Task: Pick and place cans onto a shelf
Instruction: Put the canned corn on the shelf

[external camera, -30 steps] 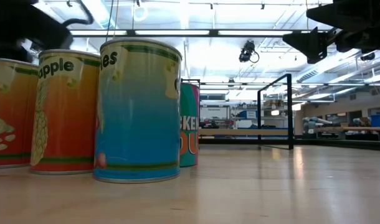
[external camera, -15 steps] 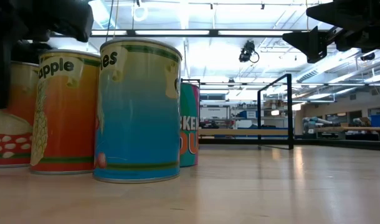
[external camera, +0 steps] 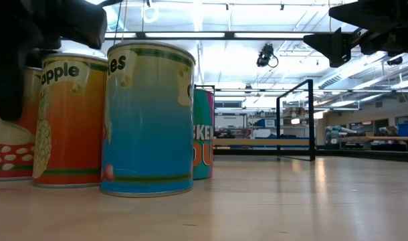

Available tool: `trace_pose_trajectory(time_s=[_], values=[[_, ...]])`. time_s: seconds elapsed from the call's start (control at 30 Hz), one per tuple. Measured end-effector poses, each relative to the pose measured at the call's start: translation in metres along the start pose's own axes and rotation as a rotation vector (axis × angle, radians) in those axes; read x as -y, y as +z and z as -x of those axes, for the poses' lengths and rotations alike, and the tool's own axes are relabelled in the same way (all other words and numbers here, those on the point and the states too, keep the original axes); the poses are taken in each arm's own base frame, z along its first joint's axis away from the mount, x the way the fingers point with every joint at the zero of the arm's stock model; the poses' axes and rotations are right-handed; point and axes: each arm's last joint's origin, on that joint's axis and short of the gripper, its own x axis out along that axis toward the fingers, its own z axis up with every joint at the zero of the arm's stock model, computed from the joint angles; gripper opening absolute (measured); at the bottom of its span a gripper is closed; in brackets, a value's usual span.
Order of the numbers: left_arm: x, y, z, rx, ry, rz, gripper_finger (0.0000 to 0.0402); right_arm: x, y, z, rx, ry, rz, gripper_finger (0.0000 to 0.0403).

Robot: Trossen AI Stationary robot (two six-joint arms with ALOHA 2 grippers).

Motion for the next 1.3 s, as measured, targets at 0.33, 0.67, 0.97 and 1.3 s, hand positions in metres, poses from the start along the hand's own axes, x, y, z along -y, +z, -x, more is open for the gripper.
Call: trace_pose_trajectory(time_s=[0.33, 0.67, 0.97, 1.3], values=[[-0.005, 0.021, 0.037, -0.123, 0.004, -0.022, 0.0300, 0.000, 0.000, 0.000, 0.000, 0.000, -0.001, 0.0364], [-0.046, 0.090, 0.115, -0.059, 0.032, 0.012, 0.0305, 0.000, 0.000, 0.000, 0.000, 0.000, -0.001, 0.0364], [-0.075, 0.155, 0.091, 0.075, 0.048, -0.109, 0.0306, 0.000, 0.001, 0.000, 0.008, -0.001, 0.002, 0.0364], [-0.130, 0.222, 0.032, 0.146, 0.019, -0.172, 0.0306, 0.000, 0.001, 0.000, 0.008, 0.000, 0.013, 0.0364]])
